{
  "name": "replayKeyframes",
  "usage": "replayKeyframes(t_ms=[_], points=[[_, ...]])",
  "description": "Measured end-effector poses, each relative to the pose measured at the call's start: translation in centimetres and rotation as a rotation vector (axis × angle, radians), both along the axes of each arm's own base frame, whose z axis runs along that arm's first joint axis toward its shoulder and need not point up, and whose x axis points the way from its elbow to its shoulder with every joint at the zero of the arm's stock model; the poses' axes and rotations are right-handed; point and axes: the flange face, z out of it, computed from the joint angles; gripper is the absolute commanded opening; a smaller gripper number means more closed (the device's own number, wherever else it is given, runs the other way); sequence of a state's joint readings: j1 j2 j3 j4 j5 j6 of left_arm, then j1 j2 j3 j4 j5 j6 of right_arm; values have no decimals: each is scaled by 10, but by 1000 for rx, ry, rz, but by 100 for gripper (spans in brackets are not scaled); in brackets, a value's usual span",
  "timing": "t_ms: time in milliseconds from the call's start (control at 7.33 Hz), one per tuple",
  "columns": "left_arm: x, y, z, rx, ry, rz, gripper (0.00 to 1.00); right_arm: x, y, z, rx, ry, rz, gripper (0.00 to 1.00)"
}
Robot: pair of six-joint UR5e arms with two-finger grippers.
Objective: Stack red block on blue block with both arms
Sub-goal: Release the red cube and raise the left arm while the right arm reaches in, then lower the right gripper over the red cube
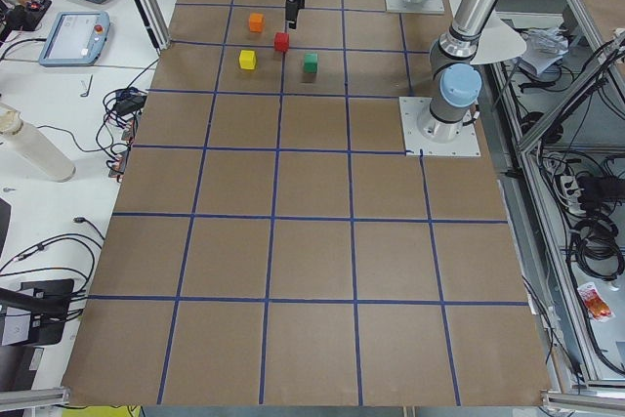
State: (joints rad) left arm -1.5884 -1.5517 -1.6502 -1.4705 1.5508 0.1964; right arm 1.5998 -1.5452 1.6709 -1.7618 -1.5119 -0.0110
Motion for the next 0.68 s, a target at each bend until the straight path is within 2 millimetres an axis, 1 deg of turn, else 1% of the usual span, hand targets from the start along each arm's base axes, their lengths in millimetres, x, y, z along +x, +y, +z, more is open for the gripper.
replayKeyframes(t_ms=[136, 273, 409, 682], points=[[9, 0, 2, 5, -15, 20, 100, 4, -4, -9, -11, -20, -27, 100], [14, 3, 4, 11, -44, 29, 100, 8, -10, -19, -21, -29, -67, 100], [14, 2, 2, 12, -61, 33, 100, 21, -20, -34, -28, -34, -92, 100], [7, -7, -5, -11, -15, 73, 100, 70, -38, -73, -39, -40, -99, 100]])
